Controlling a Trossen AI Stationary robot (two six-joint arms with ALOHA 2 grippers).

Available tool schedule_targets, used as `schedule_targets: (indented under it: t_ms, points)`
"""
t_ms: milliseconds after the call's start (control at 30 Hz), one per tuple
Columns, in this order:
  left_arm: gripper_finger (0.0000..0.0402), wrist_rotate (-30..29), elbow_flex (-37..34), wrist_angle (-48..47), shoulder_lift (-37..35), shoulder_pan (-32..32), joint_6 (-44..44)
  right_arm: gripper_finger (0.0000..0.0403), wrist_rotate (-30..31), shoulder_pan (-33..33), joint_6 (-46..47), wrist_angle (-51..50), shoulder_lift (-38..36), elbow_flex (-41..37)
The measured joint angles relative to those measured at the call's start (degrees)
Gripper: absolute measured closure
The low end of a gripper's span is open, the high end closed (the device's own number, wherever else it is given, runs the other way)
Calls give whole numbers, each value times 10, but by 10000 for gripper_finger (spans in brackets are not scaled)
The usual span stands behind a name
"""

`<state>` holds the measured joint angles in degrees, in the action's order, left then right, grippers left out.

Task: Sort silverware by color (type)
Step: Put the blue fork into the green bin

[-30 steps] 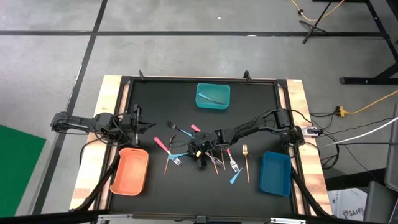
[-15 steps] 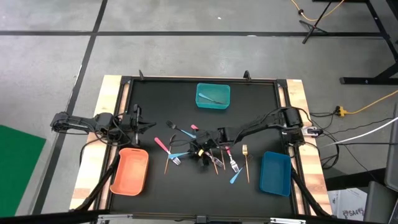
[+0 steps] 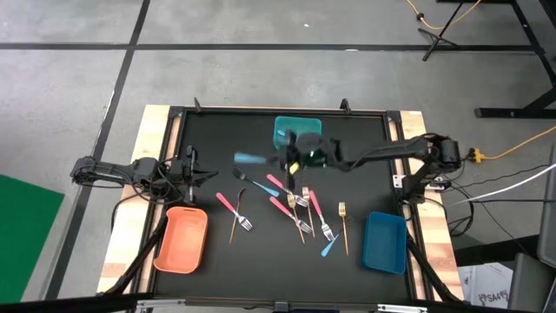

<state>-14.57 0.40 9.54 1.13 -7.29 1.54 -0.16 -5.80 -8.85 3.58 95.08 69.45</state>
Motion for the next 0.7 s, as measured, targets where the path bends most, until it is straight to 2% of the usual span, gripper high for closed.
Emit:
schedule_targets:
  t_ms: [133,367,700]
  points:
    - [401,0,0,0,0,0,0,400,2,-65,-4,-9,0,0]
    - [401,0,0,0,0,0,0,398,-7,-160,15,-22,46,-7]
    - [401,0,0,0,0,0,0,399,-2,-221,46,-33,91,-47]
